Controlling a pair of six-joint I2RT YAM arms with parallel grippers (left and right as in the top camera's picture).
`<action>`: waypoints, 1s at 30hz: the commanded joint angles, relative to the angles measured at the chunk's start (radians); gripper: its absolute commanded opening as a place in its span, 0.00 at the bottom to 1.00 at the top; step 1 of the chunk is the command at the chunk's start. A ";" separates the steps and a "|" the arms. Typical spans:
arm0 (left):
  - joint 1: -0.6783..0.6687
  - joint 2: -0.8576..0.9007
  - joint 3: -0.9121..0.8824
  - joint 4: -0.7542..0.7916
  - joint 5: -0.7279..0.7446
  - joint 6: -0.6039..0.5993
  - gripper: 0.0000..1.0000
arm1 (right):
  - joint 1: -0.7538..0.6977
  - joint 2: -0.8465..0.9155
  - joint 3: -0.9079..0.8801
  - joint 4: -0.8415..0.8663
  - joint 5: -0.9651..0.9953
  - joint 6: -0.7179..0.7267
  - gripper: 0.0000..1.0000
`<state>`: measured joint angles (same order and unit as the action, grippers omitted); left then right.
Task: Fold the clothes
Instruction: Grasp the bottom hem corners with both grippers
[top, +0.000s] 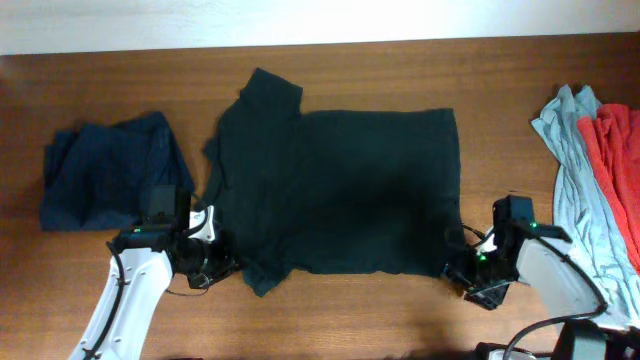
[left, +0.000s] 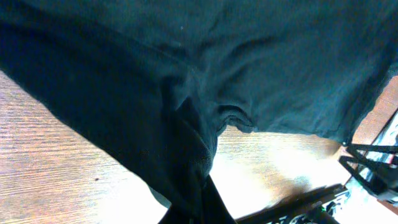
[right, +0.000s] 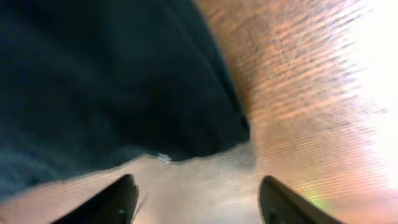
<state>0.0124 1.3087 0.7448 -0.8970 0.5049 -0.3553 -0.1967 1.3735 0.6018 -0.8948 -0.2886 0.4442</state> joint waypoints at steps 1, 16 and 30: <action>-0.003 -0.016 0.017 -0.002 -0.004 0.013 0.01 | -0.001 0.002 -0.037 0.056 -0.021 0.071 0.64; -0.003 -0.016 0.017 -0.002 -0.004 0.013 0.00 | -0.001 0.008 -0.038 0.151 0.101 0.091 0.39; -0.003 -0.086 0.148 -0.076 -0.017 0.024 0.01 | -0.001 -0.062 0.134 -0.075 0.128 0.000 0.04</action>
<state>0.0124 1.2846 0.8040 -0.9398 0.5041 -0.3550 -0.1967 1.3659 0.6365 -0.8871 -0.1913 0.4675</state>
